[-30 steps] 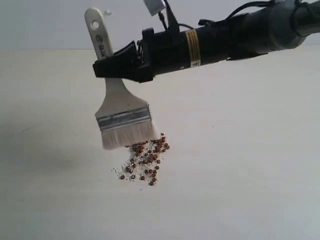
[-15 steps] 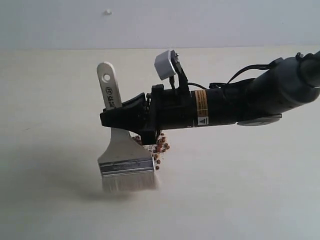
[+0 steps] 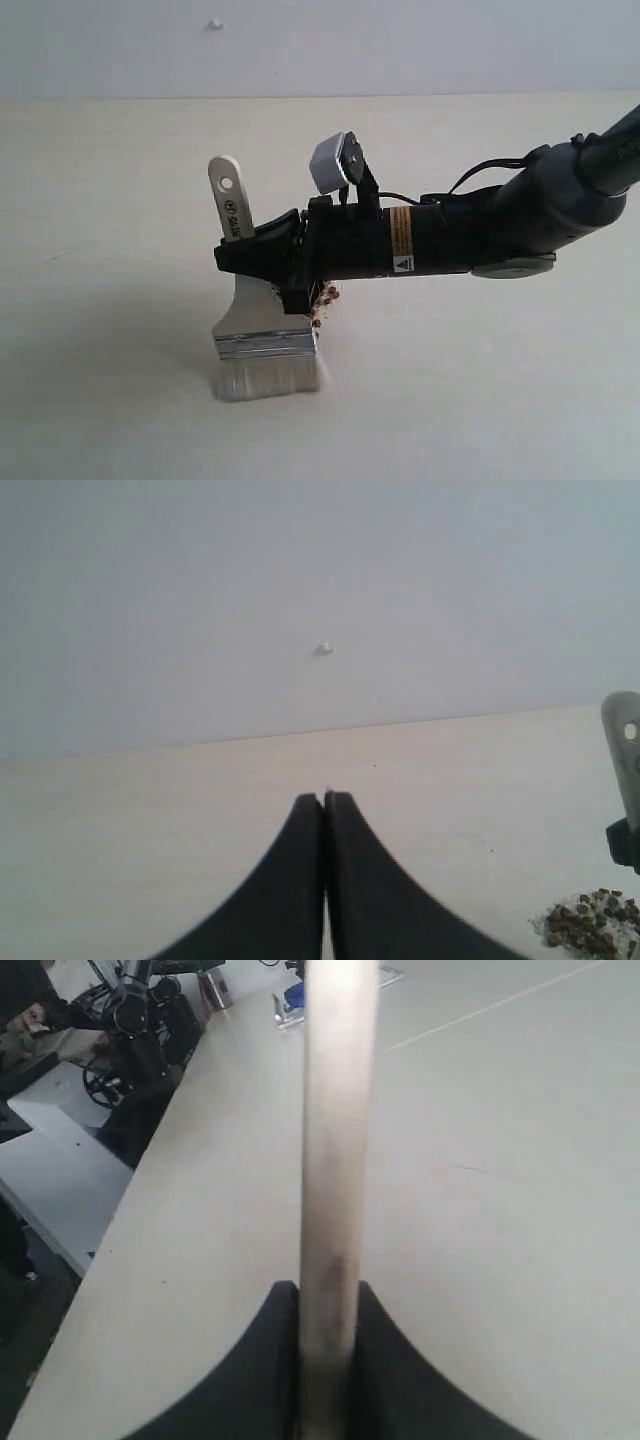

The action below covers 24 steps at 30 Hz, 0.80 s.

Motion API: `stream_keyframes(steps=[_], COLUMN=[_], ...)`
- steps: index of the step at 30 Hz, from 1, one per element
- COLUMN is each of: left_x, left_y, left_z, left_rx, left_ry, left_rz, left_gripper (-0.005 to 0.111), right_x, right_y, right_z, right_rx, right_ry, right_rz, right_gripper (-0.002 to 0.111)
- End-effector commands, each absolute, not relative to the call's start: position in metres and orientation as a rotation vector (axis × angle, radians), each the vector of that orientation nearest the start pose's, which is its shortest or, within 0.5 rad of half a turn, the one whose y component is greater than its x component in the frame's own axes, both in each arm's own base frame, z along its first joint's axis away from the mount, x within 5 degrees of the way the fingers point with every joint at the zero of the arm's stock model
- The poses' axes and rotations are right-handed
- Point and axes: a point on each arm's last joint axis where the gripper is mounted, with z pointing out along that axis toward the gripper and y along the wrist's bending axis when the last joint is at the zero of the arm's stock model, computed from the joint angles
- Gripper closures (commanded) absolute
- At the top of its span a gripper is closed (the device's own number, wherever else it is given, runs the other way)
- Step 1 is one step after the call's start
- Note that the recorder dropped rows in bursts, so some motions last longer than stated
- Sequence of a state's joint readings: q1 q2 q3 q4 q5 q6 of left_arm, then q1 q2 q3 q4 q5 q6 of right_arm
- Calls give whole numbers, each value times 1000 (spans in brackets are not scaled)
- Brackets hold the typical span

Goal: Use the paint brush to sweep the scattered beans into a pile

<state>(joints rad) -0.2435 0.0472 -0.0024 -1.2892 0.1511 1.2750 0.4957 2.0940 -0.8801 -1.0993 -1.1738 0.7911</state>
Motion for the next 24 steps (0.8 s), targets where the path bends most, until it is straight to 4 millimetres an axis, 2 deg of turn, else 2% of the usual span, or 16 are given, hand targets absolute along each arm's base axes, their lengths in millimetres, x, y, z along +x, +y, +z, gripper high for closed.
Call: stream_keyframes(steps=[1,6,12,19,24], left_x=[54,54,54,54,54], left_y=[-27,-27,-27,-27,-27], left_z=[207,207,207,207,207], left_rx=[292,292,292,292,292], left_ry=[1549,1549,1549,1549,1549], left_rz=[-322,-322,-322,-322,-322], left_gripper=[107,107,107,107,107], right_x=[282,292,301,305,299], right_y=[230,227,226,228,229], right_z=[111,109,113,121,146], right_rx=[-982,-956,-900,-887,-873], right_ry=[1690,1687,1658,1637,1633], right_rz=[1201,1047,972,975,1077], right_gripper=[108,108,108,108,108])
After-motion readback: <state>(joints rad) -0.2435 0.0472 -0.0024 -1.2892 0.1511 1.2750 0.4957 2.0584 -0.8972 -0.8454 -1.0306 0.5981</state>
